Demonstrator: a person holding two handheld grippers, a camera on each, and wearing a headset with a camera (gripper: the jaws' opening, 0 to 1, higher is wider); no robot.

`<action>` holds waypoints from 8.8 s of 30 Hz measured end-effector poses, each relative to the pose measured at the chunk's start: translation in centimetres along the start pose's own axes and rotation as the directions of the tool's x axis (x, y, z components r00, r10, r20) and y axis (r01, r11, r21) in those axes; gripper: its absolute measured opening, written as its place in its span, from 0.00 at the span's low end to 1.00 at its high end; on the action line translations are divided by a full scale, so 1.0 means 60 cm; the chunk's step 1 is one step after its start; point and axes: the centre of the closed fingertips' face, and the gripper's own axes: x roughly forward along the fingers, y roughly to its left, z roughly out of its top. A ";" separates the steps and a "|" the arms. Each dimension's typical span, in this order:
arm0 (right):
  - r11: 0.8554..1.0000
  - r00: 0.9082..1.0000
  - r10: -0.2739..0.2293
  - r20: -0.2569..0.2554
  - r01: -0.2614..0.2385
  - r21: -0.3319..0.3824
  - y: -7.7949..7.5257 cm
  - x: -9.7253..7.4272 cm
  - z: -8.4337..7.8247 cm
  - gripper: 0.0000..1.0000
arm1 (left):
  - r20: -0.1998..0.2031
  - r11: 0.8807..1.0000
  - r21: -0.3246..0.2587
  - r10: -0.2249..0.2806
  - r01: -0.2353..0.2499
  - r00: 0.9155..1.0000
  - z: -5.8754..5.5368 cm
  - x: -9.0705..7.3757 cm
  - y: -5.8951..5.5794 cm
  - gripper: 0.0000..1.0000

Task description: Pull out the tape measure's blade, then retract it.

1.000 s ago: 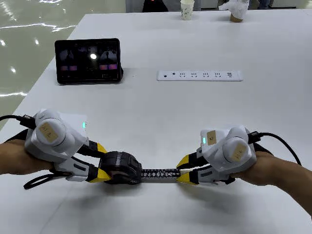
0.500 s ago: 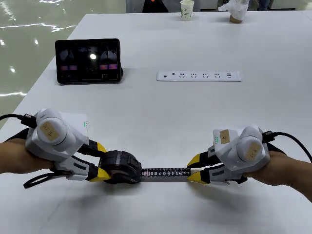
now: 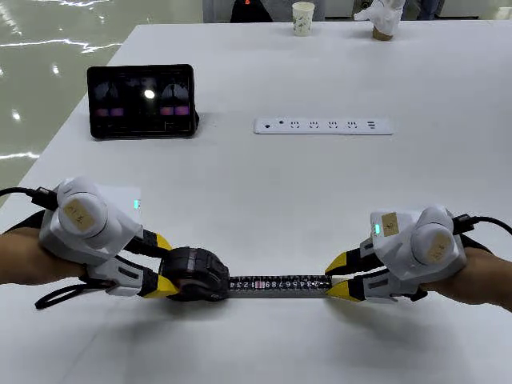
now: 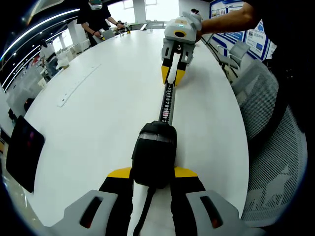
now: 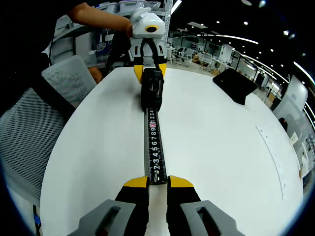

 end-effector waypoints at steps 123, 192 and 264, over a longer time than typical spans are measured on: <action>0.973 0.982 -0.143 -0.125 0.163 0.166 0.029 -0.130 -0.096 0.48 | -0.033 0.988 -0.119 0.099 -0.103 0.995 -0.023 -0.037 -0.038 0.59; 0.723 0.905 -0.422 -0.050 0.369 0.585 0.159 -0.130 -0.017 0.99 | 0.121 0.749 -0.581 0.466 -0.318 0.877 0.021 -0.055 -0.165 0.99; 0.742 0.912 -0.410 -0.001 0.334 0.582 0.173 -0.122 0.018 0.94 | 0.087 0.660 -0.660 0.541 -0.358 0.837 0.044 -0.043 -0.163 0.99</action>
